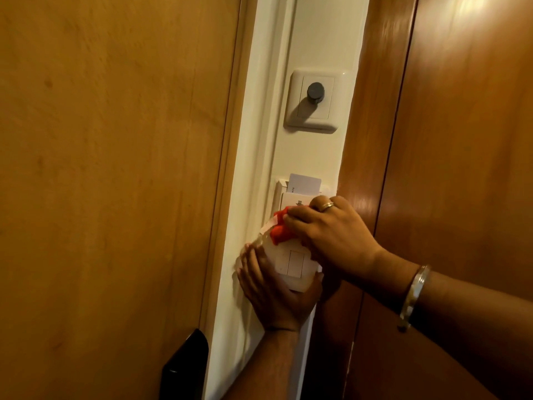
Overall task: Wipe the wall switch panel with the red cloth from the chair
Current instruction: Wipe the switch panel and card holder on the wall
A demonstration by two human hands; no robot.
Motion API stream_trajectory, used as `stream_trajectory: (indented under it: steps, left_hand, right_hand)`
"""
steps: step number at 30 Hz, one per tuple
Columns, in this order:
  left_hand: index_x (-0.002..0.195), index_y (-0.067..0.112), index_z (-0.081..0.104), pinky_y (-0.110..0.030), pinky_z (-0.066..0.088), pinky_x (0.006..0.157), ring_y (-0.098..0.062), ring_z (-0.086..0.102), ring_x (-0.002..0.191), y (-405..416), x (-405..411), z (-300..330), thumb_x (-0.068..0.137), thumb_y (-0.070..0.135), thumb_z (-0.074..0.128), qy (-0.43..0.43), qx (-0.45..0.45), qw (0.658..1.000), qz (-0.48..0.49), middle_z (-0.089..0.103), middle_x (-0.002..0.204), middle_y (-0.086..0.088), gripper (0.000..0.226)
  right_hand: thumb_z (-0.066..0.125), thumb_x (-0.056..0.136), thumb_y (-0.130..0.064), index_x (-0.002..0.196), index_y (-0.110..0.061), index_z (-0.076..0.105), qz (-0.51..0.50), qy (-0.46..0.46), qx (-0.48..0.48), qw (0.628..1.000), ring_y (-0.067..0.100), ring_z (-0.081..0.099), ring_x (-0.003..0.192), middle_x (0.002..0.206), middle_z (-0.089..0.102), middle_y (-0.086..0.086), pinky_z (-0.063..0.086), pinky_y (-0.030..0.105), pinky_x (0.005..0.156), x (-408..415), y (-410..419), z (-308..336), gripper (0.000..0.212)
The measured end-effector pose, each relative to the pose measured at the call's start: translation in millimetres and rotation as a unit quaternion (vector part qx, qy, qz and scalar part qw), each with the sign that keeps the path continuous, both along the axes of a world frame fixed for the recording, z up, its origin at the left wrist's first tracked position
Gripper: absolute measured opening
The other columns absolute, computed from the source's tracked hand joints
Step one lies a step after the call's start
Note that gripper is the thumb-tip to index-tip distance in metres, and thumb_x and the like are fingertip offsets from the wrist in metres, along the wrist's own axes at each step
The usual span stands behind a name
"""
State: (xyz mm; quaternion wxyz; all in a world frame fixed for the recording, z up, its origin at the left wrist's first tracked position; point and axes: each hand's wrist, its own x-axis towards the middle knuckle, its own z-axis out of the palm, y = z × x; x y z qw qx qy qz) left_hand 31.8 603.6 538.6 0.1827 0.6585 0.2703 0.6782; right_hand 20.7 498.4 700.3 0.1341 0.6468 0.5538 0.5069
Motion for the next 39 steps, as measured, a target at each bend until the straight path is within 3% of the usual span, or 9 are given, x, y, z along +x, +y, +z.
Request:
stream_trajectory:
  steps: [3, 8, 13, 19, 24, 27, 32, 36, 39]
  left_hand:
    - [0.145, 0.002, 0.035, -0.058, 0.025, 0.118, -0.037, 0.029, 0.146, -0.8, -0.2, 1.2, 0.062, 0.084, 0.059, 0.014, -0.017, 1.0, 0.004, 0.035, 0.155, -0.022, 0.12]
    - [0.146, 0.003, 0.027, -0.059, 0.027, 0.117, -0.041, 0.033, 0.143, -0.2, -0.3, 0.1, 0.061, 0.08, 0.067, 0.014, 0.003, 1.0, 0.003, 0.037, 0.153, -0.024, 0.122]
    - [0.142, -0.003, 0.04, -0.06, 0.026, 0.117, -0.04, 0.03, 0.145, -2.2, -2.8, 3.0, 0.062, 0.08, 0.062, 0.017, -0.017, 1.0, 0.004, 0.036, 0.153, -0.025, 0.118]
    - [0.144, -0.001, 0.031, -0.062, 0.033, 0.113, -0.042, 0.036, 0.14, -2.5, -3.0, -0.3, 0.062, 0.079, 0.066, 0.02, 0.008, 1.0, 0.008, 0.039, 0.151, -0.026, 0.12]
    - [0.148, 0.005, 0.031, -0.058, 0.023, 0.119, -0.035, 0.025, 0.148, -5.0, -4.7, 6.3, 0.064, 0.086, 0.052, 0.012, -0.04, 0.999, -0.011, 0.031, 0.158, -0.019, 0.119]
    - [0.15, 0.005, 0.027, -0.052, 0.018, 0.122, -0.033, 0.021, 0.149, -3.8, -4.1, 4.0, 0.065, 0.09, 0.049, 0.004, -0.026, 1.0, -0.012, 0.028, 0.159, -0.017, 0.122]
    - [0.151, 0.005, 0.025, -0.057, 0.022, 0.12, -0.035, 0.021, 0.149, 0.2, -0.1, 0.7, 0.068, 0.089, 0.043, 0.005, -0.016, 1.0, 0.006, 0.029, 0.158, -0.018, 0.119]
    - [0.151, 0.007, 0.026, -0.051, 0.018, 0.122, -0.031, 0.02, 0.15, -1.5, -0.1, 0.8, 0.066, 0.089, 0.05, -0.007, -0.02, 1.0, -0.002, 0.029, 0.159, -0.015, 0.121]
    - [0.151, 0.007, 0.025, -0.051, 0.016, 0.123, -0.031, 0.018, 0.151, 0.1, 0.2, 0.1, 0.064, 0.089, 0.053, -0.012, -0.016, 1.0, -0.009, 0.026, 0.161, -0.014, 0.123]
  right_hand:
    - [0.081, 0.062, -0.026, 0.123, -0.016, 0.057, 0.01, -0.015, -0.004, 1.0, 0.036, 0.061, 0.096, 0.121, 0.064, 0.009, 0.049, 0.043, 0.067, 7.1, -8.3, -8.1, 0.065]
    - [0.075, 0.071, -0.03, 0.123, -0.018, 0.058, 0.004, -0.015, -0.01, 1.0, 0.034, 0.06, 0.101, 0.123, 0.064, 0.006, 0.048, 0.04, 0.071, -6.0, 7.2, -11.9, 0.056]
    - [0.075, 0.07, -0.028, 0.124, -0.017, 0.057, -0.006, -0.023, -0.028, 0.999, 0.034, 0.059, 0.099, 0.125, 0.063, 0.008, 0.047, 0.04, 0.067, 2.4, -10.2, -11.1, 0.058]
    - [0.041, 0.084, -0.034, 0.12, -0.018, 0.055, 0.011, -0.007, -0.019, 1.0, 0.033, 0.053, 0.107, 0.123, 0.063, 0.006, 0.041, 0.039, 0.074, -12.3, 14.9, -9.8, 0.042]
    - [0.084, 0.06, -0.028, 0.121, -0.02, 0.06, 0.056, -0.002, -0.013, 0.998, 0.031, 0.063, 0.09, 0.121, 0.066, 0.006, 0.05, 0.04, 0.065, 19.8, -24.1, -11.7, 0.066]
    - [0.077, 0.072, -0.025, 0.124, -0.021, 0.058, 0.082, -0.027, -0.01, 0.996, 0.028, 0.062, 0.089, 0.122, 0.065, 0.003, 0.051, 0.042, 0.067, 46.6, -41.7, 1.8, 0.056]
    - [0.069, 0.078, -0.023, 0.118, -0.017, 0.063, 0.129, 0.024, 0.103, 0.986, 0.034, 0.063, 0.088, 0.115, 0.069, 0.005, 0.051, 0.046, 0.07, 58.0, -39.6, 29.0, 0.041]
    - [0.079, 0.068, -0.024, 0.123, -0.02, 0.058, 0.133, -0.059, -0.035, 0.989, 0.029, 0.062, 0.096, 0.123, 0.064, 0.002, 0.052, 0.043, 0.07, 54.4, -37.0, -1.8, 0.058]
    - [0.082, 0.066, -0.026, 0.122, -0.019, 0.058, 0.097, -0.036, 0.042, 0.994, 0.031, 0.062, 0.094, 0.122, 0.065, 0.005, 0.05, 0.041, 0.067, 41.1, -25.4, 8.8, 0.061]
